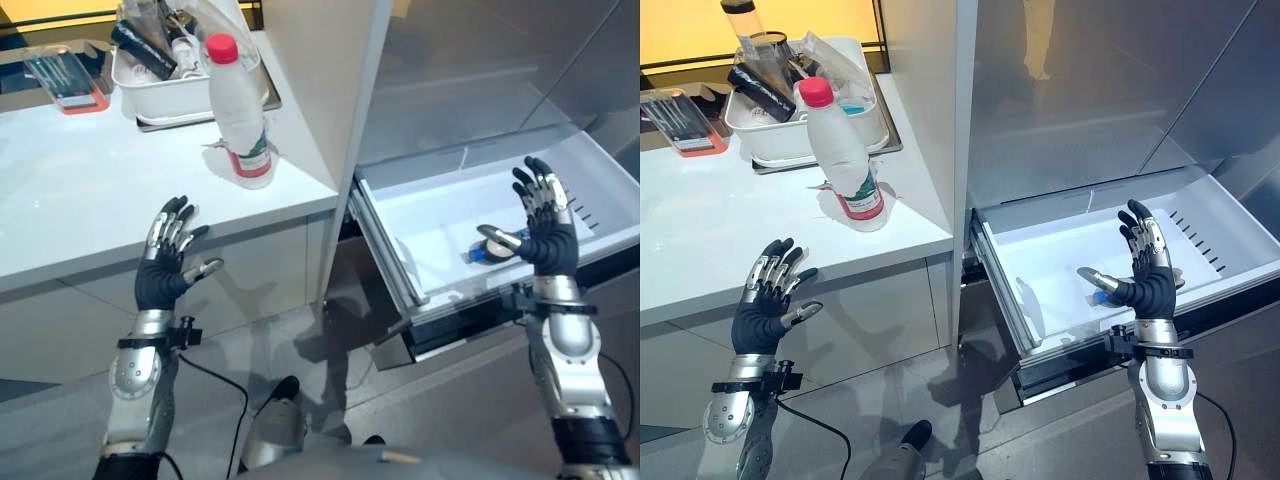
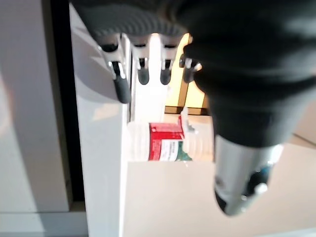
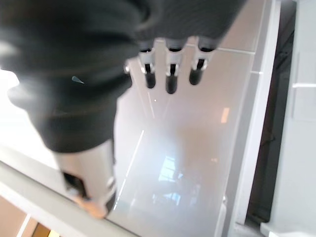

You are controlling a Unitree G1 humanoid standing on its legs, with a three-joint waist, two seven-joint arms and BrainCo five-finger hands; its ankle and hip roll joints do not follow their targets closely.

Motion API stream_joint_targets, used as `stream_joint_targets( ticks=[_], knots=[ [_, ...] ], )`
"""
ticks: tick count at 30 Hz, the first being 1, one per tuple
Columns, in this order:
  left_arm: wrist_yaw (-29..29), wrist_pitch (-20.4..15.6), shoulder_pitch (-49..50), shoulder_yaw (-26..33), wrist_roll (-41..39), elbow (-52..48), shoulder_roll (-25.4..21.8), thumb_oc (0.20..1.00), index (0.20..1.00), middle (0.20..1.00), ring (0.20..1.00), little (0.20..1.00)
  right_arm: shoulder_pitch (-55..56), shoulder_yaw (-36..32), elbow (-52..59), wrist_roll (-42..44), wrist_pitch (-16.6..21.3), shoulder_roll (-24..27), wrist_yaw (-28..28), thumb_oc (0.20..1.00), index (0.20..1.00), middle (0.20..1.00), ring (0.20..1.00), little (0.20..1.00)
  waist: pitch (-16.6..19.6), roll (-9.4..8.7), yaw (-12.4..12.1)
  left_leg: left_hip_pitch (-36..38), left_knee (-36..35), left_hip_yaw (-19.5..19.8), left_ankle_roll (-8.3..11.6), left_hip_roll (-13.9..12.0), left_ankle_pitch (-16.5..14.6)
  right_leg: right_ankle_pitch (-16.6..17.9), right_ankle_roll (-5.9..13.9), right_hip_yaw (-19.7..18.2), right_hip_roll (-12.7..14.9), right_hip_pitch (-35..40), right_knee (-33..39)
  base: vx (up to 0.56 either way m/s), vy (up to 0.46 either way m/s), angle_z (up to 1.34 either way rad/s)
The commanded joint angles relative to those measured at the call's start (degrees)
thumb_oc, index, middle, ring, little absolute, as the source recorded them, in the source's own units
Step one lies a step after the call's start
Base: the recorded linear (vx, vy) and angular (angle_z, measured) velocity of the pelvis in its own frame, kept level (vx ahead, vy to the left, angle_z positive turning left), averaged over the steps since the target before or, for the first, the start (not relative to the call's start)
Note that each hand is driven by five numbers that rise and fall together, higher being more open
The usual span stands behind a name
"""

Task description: Take the drinks into the refrigerator

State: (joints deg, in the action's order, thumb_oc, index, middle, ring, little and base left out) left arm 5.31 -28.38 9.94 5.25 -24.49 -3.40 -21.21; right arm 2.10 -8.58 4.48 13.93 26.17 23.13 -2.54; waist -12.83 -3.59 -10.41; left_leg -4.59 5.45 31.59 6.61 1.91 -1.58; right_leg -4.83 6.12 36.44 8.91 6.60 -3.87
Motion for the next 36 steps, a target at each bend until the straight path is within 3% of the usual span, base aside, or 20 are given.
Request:
stream_joint_targets(
  ticks=[1,22,36],
  knots=[
    [-0.85,-3.13,-2.56,0.08,-1.18,-3.09,-1.68,1.0,1.0,1.0,1.0,1.0,-1.16,-0.53,4.54,0.24,3.43,2.41,-0.6,1.0,1.0,1.0,1.0,1.0,1.68,0.15,0.3,1.64,-6.19,-1.58,-3.42,2.39,2.74,-9.12,-5.42,1.1,-3.14,-1.44,-10.16,0.0,0.0,0.0],
    [-2.91,-3.0,-2.43,1.65,-1.93,-1.41,0.13,1.0,1.0,1.0,1.0,1.0,-0.43,-0.11,5.16,-0.65,2.75,1.29,0.03,1.0,1.0,1.0,1.0,1.0,2.28,-0.11,2.24,3.34,-6.56,-4.84,-4.56,1.49,1.45,-7.93,-4.8,-2.61,-3.18,-1.96,-9.38,0.01,0.005,-0.08],
    [-9.26,-3.86,-4.72,7.1,2.93,0.61,-1.23,1.0,1.0,1.0,1.0,1.0,-1.05,0.2,4.62,1.05,2.33,1.33,1.46,1.0,1.0,1.0,1.0,1.0,2.69,-0.17,3.3,4.19,-7.21,-6.36,-4.89,0.91,1.09,-7.01,-4.6,-4.37,-3.45,-1.89,-8.18,0.01,0.01,-0.07]
  ],
)
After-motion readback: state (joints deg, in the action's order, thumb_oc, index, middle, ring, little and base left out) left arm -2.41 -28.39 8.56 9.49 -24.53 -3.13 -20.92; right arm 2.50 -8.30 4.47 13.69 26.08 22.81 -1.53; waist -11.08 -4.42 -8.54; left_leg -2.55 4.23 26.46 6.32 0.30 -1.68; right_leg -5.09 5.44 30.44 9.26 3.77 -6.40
